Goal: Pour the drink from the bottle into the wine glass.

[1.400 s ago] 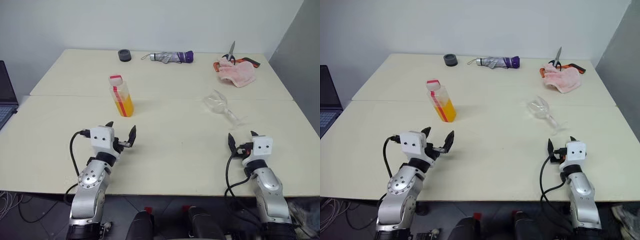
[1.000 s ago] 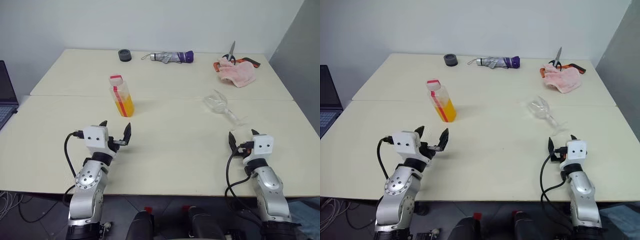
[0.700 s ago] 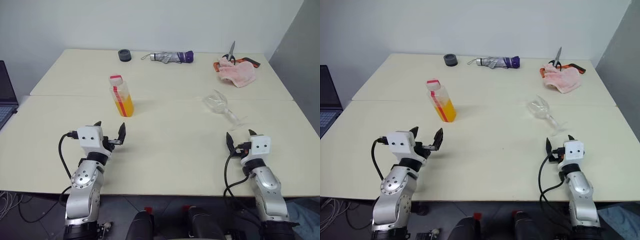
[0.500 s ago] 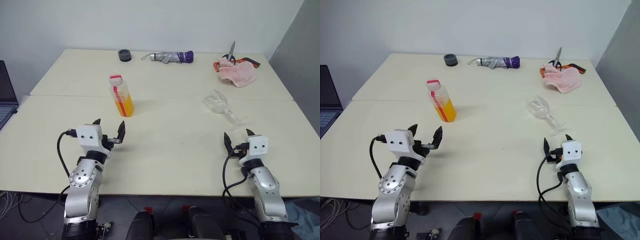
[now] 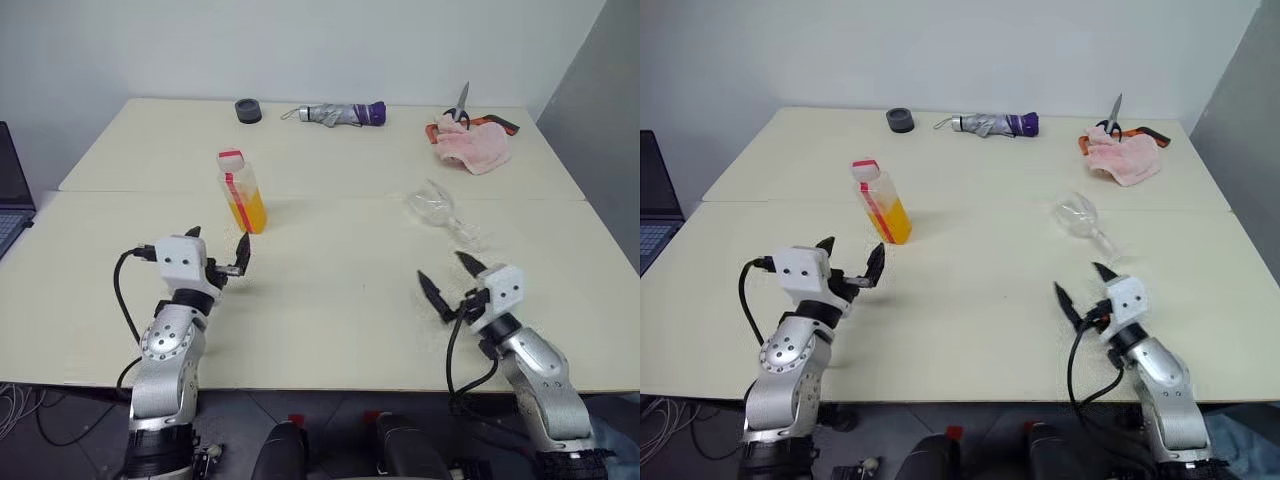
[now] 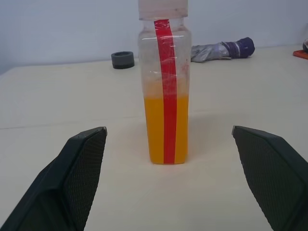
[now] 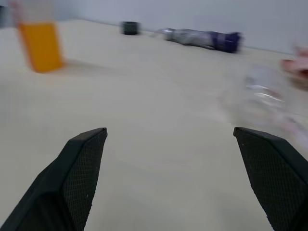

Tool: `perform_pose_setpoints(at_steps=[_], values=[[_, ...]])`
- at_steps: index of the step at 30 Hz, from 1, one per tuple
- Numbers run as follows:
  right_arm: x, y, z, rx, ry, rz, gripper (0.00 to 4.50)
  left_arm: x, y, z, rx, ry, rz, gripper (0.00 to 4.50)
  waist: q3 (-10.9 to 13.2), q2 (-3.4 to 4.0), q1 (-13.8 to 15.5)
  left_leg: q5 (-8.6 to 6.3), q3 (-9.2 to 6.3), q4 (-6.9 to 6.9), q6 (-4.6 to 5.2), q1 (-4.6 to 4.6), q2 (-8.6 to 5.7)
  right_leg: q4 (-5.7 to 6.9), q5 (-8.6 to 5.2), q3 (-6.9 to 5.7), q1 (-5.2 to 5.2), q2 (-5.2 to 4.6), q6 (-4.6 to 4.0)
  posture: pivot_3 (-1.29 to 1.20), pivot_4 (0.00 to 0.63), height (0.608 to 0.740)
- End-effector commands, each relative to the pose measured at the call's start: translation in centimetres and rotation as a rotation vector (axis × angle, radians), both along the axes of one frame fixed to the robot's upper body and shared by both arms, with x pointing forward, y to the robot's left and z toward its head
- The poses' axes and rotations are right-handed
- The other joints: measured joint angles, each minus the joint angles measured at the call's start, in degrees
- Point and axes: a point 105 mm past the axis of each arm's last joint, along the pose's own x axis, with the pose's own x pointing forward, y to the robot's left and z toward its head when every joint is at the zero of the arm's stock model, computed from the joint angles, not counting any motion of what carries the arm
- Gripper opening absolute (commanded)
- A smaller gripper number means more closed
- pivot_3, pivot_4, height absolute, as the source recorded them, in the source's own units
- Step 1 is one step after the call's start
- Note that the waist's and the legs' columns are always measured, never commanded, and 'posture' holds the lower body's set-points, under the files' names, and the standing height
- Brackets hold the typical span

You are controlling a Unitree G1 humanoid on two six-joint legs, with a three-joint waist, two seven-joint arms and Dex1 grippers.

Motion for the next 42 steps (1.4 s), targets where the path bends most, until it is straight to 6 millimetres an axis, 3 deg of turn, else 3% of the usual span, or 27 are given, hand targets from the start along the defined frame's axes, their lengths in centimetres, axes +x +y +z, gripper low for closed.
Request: perform_pose_setpoints(at_steps=[1,6,15,23,42], values=[[-0.4,1.9,2.7,0.0,-0.027,0.152,4.5,0.6,0.9,1.3,0.003,-0.018,-0.003,4.48,0.0,0.0,0.0,0.0,0.0,0.01,0.0,0.0,-0.01,0.0,0.0,-0.01,0.01,0.01,0.0,0.0,0.15,0.74],[-0.3,3.3,4.2,-0.013,-0.031,0.239,4.5,1.9,1.3,1.6,0.024,0.007,-0.009,4.48,0.0,-0.01,0.1,0.0,-0.08,0.0,0.0,-0.08,-0.02,-0.03,0.01,-0.09,0.0,-0.01,-0.01,0.0,0.15,0.74],[-1.1,4.6,4.7,-0.04,-0.032,0.344,4.5,4.1,0.5,2.2,0.036,0.036,-0.061,4.48,0.0,-0.01,0.1,0.0,-0.13,0.0,0.0,-0.14,-0.02,-0.05,0.01,-0.15,-0.02,-0.08,-0.01,0.0,0.15,0.74],[-0.8,4.8,4.9,-0.042,-0.048,0.345,4.5,5.8,-0.7,3.0,0.057,0.029,-0.1,4.48,0.0,-0.01,0.2,0.0,-0.15,0.01,0.0,-0.16,-0.03,-0.05,0.01,-0.19,-0.03,-0.07,-0.02,0.0,0.15,0.74],[-0.1,5.0,5.9,-0.037,-0.063,0.355,4.5,9.2,-0.9,5.2,0.055,-0.012,-0.047,4.48,0.0,-0.02,0.2,0.0,-0.17,0.02,0.0,-0.18,-0.05,-0.04,0.02,-0.22,-0.03,-0.08,-0.02,0.0,0.15,0.74]])
